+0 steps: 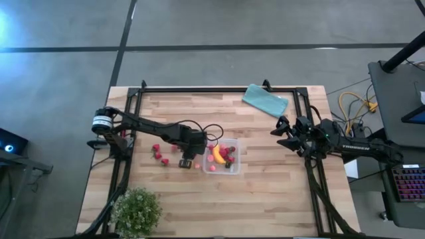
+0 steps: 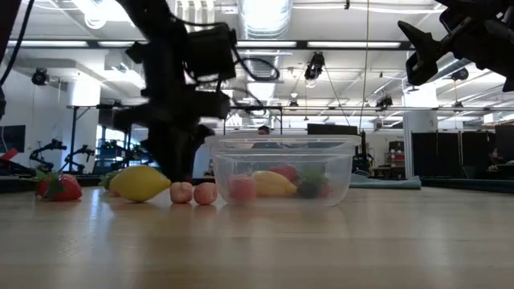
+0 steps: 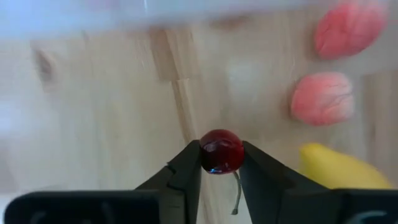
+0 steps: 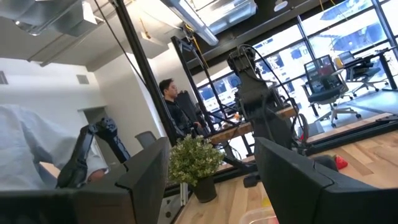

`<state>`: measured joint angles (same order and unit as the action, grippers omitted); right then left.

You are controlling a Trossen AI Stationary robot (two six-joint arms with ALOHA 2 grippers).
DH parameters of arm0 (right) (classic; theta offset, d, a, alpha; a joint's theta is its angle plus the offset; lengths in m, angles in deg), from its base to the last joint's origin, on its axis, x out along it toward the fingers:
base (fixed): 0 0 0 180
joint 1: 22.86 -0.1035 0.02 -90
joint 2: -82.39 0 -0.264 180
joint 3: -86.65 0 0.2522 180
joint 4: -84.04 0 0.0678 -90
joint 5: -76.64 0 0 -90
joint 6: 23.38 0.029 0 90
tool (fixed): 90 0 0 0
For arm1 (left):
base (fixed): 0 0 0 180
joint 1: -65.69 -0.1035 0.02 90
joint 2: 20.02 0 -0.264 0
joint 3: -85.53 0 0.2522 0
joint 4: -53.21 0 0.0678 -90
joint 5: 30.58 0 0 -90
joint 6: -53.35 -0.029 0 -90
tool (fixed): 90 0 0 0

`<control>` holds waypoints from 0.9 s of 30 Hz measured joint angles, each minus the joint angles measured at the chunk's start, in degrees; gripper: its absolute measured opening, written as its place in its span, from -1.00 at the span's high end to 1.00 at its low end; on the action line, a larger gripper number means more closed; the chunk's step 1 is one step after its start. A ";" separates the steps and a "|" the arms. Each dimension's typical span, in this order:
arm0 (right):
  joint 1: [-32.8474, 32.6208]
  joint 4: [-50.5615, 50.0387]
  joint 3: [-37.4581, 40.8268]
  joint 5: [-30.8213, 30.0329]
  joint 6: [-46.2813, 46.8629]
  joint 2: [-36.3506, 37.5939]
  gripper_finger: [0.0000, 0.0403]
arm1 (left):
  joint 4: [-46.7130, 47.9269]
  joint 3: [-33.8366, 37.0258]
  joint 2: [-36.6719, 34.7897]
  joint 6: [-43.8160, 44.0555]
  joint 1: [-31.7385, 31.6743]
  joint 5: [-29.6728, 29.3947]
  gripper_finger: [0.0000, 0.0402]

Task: Pick and placing Produce into tupperware
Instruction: Put the red cherry into the transparent bin, then put the pink peach into the transparent bin

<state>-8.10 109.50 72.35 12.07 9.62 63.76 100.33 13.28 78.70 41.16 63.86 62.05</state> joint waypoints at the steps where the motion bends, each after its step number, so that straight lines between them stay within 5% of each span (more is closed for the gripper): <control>1: -0.02 0.00 0.00 -0.01 0.00 0.00 -0.13 | 0.53 -0.79 -0.47 0.00 0.00 -0.16 0.61; 9: -0.01 -0.02 0.00 0.00 0.00 0.00 -0.13 | 0.06 -9.08 -7.11 -0.19 -0.03 -4.65 0.62; 16: -0.01 -0.02 0.00 0.00 0.00 -0.03 -0.13 | -4.14 -13.97 -5.95 0.70 0.45 1.80 0.61; 27: 0.00 -0.02 0.00 0.00 0.00 -0.26 -0.13 | -3.43 -17.46 -2.49 12.93 0.96 1.49 0.00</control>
<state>-8.10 109.48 72.35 12.07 9.62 63.50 96.90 -4.18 76.21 54.08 64.82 63.54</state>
